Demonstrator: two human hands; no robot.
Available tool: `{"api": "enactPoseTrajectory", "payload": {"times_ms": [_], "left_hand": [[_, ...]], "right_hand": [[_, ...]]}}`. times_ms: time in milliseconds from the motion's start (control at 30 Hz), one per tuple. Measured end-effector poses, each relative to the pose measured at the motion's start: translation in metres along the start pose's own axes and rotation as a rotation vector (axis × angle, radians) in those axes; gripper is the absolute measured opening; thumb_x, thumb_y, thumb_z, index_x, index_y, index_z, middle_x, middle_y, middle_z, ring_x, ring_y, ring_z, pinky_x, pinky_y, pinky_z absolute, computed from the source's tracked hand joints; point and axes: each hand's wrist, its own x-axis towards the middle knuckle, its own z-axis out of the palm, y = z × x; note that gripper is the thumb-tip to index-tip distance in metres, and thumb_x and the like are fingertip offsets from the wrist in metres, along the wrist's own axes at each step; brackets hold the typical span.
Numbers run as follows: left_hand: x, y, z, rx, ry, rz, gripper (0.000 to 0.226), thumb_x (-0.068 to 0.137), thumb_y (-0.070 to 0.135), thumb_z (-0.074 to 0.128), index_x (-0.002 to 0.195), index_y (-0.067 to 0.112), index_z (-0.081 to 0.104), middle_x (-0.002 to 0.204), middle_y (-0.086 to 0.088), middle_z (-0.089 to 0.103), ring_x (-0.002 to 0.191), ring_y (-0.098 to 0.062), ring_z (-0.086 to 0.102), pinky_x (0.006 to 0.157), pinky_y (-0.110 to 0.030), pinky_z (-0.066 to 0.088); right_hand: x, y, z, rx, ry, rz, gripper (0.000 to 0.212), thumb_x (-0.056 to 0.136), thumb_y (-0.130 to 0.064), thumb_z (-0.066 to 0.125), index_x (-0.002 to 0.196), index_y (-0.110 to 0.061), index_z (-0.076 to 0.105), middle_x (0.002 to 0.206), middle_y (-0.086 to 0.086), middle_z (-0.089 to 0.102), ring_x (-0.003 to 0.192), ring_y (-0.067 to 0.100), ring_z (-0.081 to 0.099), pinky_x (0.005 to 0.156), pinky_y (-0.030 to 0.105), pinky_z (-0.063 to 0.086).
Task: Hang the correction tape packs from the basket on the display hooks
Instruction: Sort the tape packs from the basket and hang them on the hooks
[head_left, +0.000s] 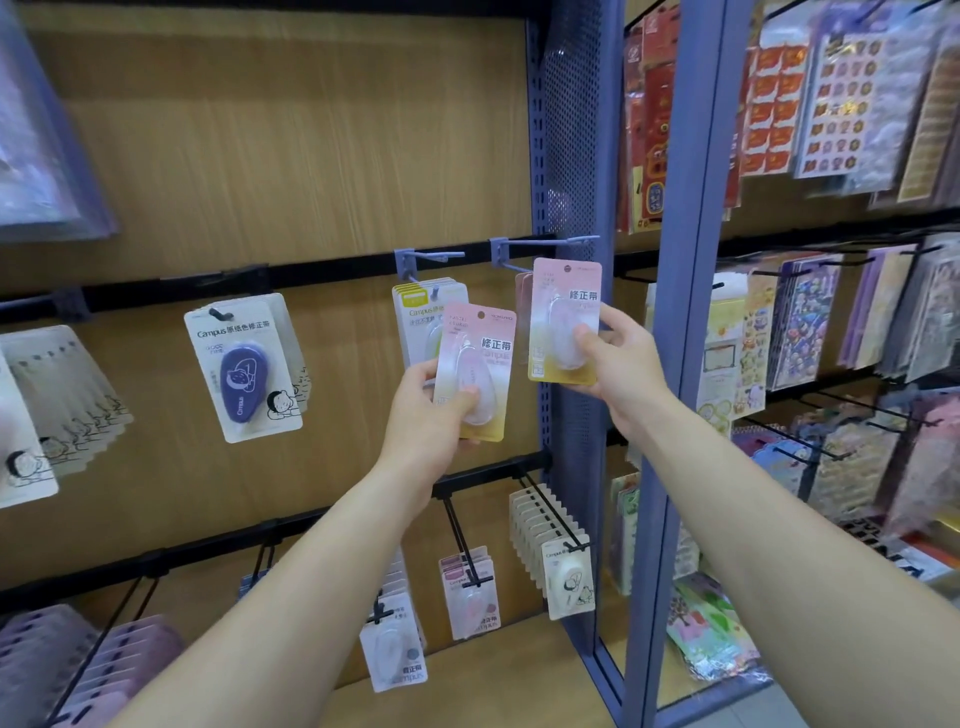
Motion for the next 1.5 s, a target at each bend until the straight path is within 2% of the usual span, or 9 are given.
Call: {"api": "enactPoseTrajectory", "payload": {"times_ms": [133,300,433,600,733,833,933,1133,1500], "left_hand": [[0.005,0.002,0.0,0.002,-0.007,0.004,0.031,0.099,0.016,0.064,0.128,0.022,0.055,0.118,0.001,0.068,0.097,-0.017,0.072,0.077,-0.042,0.065],[0.01,-0.001,0.0,0.02,-0.008,0.019,0.032,0.098,0.014,0.067,0.127,0.02,0.055,0.115,0.001,0.071,0.096,-0.015,0.073,0.068,-0.033,0.064],[0.012,-0.003,0.001,0.055,0.002,0.029,0.032,0.095,0.015,0.07,0.124,0.02,0.058,0.114,0.002,0.074,0.098,-0.012,0.072,0.08,-0.036,0.061],[0.019,0.008,0.011,0.128,-0.042,0.103,0.031,0.092,0.015,0.073,0.119,0.021,0.061,0.102,0.008,0.077,0.083,0.002,0.071,0.064,-0.011,0.047],[0.037,0.022,0.033,0.266,-0.1,0.212,0.033,0.09,0.019,0.077,0.119,0.025,0.061,0.103,0.011,0.072,0.095,-0.005,0.068,0.074,-0.022,0.052],[0.051,0.029,0.053,0.329,-0.103,0.289,0.033,0.087,0.018,0.079,0.113,0.029,0.061,0.1,0.015,0.067,0.094,-0.002,0.063,0.086,-0.033,0.057],[0.061,0.031,0.067,0.331,-0.063,0.306,0.036,0.087,0.017,0.078,0.116,0.03,0.061,0.098,0.016,0.066,0.092,0.001,0.061,0.087,-0.044,0.059],[0.058,0.023,0.071,0.323,0.003,0.306,0.041,0.09,0.023,0.077,0.127,0.029,0.061,0.095,0.01,0.068,0.089,-0.004,0.063,0.083,-0.043,0.06],[0.056,0.009,0.077,0.329,0.062,0.288,0.036,0.089,0.026,0.076,0.12,0.032,0.059,0.093,0.004,0.07,0.088,-0.013,0.068,0.08,-0.05,0.061]], "right_hand": [[0.005,0.002,0.002,-0.04,0.013,-0.01,0.027,0.103,-0.018,0.056,0.107,-0.042,0.067,0.098,-0.015,0.073,0.093,0.011,0.072,0.081,0.039,0.064],[0.007,0.012,-0.001,-0.042,0.074,-0.045,0.024,0.101,-0.023,0.06,0.123,-0.031,0.063,0.099,-0.013,0.073,0.088,0.004,0.073,0.077,0.032,0.063],[0.011,0.014,-0.003,-0.074,0.088,-0.028,0.027,0.101,-0.023,0.06,0.127,-0.028,0.064,0.104,-0.008,0.075,0.092,0.012,0.075,0.074,0.034,0.064],[0.026,0.013,-0.003,-0.28,0.057,0.017,0.03,0.098,-0.026,0.063,0.127,-0.032,0.064,0.104,-0.003,0.073,0.098,0.019,0.071,0.073,0.036,0.062],[0.024,0.01,-0.016,-0.565,0.098,-0.03,0.048,0.098,-0.039,0.062,0.142,-0.023,0.054,0.122,-0.004,0.064,0.113,0.017,0.059,0.088,0.031,0.046],[0.016,0.008,-0.032,-0.617,0.097,-0.075,0.04,0.098,-0.039,0.062,0.133,-0.022,0.059,0.12,-0.005,0.063,0.108,0.013,0.057,0.085,0.028,0.041],[0.008,0.009,-0.046,-0.646,0.074,-0.078,0.033,0.097,-0.037,0.064,0.126,-0.022,0.063,0.115,-0.007,0.064,0.105,0.009,0.058,0.084,0.026,0.04],[-0.002,0.015,-0.057,-0.654,0.026,-0.057,0.031,0.098,-0.037,0.063,0.125,-0.02,0.062,0.114,-0.008,0.063,0.104,0.008,0.057,0.076,0.019,0.039],[-0.016,0.02,-0.053,-0.738,-0.092,-0.034,0.035,0.097,-0.039,0.064,0.128,-0.022,0.061,0.118,-0.006,0.063,0.109,0.008,0.057,0.087,0.024,0.038]]}}
